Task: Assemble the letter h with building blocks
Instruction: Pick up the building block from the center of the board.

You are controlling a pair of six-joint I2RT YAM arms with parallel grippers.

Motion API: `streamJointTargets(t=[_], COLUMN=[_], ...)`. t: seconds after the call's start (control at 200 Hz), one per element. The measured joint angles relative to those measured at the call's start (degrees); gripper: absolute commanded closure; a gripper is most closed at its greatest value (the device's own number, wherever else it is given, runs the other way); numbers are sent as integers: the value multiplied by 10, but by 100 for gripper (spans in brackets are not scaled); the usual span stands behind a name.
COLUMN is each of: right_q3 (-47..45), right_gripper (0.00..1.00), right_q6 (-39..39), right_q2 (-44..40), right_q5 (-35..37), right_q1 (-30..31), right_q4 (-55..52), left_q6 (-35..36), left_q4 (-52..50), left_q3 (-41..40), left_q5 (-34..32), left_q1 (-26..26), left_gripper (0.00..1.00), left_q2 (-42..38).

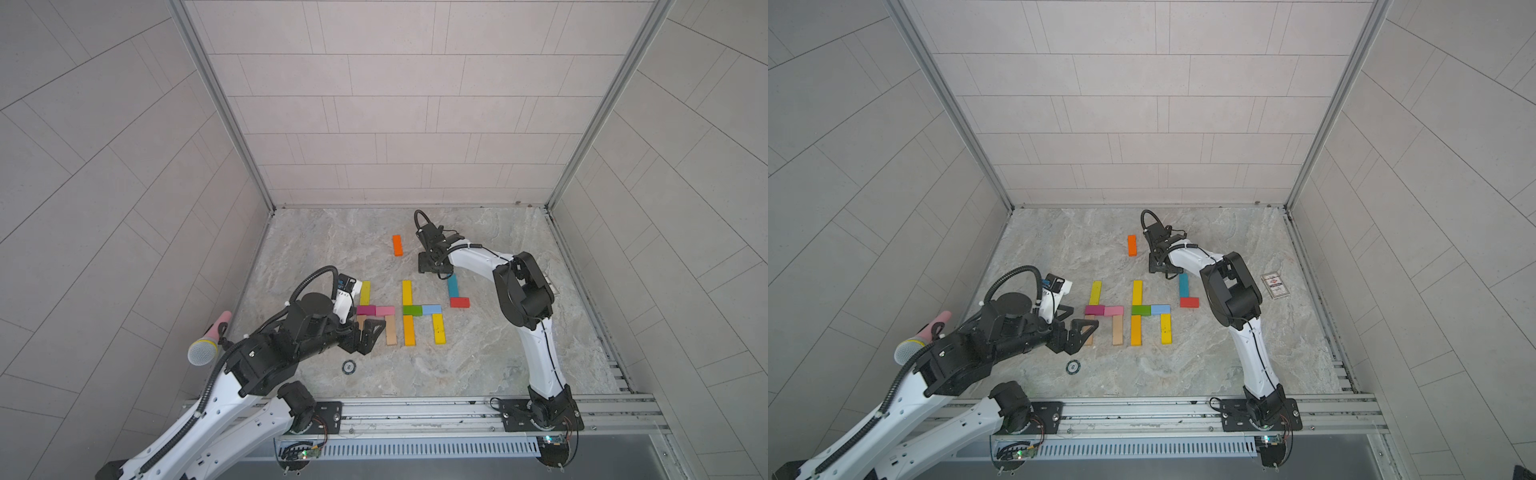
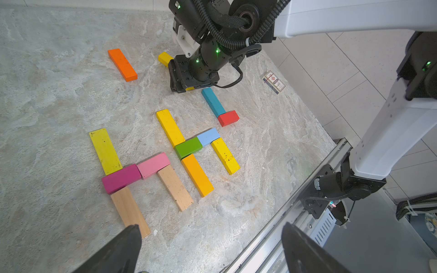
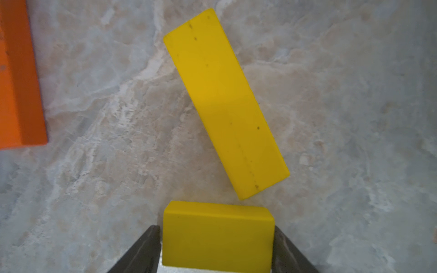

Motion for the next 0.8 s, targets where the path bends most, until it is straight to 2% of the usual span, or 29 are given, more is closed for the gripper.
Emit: streamJointTargets(t=[0.3, 0.53, 0.801], right_q3=[27, 33, 6], right_gripper=[25, 40, 43], right_q6=[-13, -20, -52], right_q2=[16, 19, 4], right_q5=[16, 22, 24], right_q1=[5, 7, 8], right_q4=[-12, -13, 19], left_q6=[0, 0, 0], left_q4=[0, 0, 0], left_q3=[0, 0, 0], left_q5=[0, 0, 1], left_q1=[0, 3, 4], left_gripper=[0, 0, 0], left_q2=[1, 2, 2])
